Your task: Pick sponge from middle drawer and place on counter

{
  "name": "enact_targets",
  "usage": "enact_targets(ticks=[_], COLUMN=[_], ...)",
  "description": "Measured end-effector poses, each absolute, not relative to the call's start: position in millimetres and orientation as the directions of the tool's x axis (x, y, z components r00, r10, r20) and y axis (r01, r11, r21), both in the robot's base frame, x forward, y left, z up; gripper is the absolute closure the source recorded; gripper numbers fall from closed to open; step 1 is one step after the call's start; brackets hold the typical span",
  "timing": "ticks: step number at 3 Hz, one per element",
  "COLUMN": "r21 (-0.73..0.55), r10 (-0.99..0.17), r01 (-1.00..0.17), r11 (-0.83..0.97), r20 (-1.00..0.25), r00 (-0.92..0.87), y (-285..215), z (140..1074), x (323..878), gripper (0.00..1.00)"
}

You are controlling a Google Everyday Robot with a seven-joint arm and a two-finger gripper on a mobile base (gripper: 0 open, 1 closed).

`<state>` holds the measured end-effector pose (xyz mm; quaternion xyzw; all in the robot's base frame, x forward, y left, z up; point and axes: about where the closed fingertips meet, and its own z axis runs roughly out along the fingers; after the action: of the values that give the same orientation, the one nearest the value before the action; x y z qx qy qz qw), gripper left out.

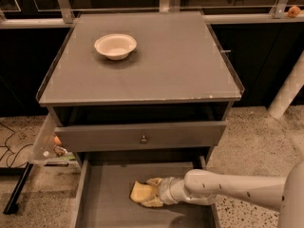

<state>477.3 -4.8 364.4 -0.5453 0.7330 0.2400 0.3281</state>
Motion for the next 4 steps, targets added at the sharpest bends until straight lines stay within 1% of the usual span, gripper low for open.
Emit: enact_targets(ticks=[2,3,4], r21=[-0.006,-0.006,0.004], r10=[-0.642,-0.642,-0.64], r01=[-0.957,-0.957,-0.959], r11=[0.29,0.29,0.282], r20=[-0.743,-0.743,-0.745], r00=[-0.19,-0.19,-0.191], y=[-4.8,-4.7,-2.4], z=[364.4,364.4,365.3], x=[477.3,477.2,474.2], gripper=[0.87,1.0,1.0])
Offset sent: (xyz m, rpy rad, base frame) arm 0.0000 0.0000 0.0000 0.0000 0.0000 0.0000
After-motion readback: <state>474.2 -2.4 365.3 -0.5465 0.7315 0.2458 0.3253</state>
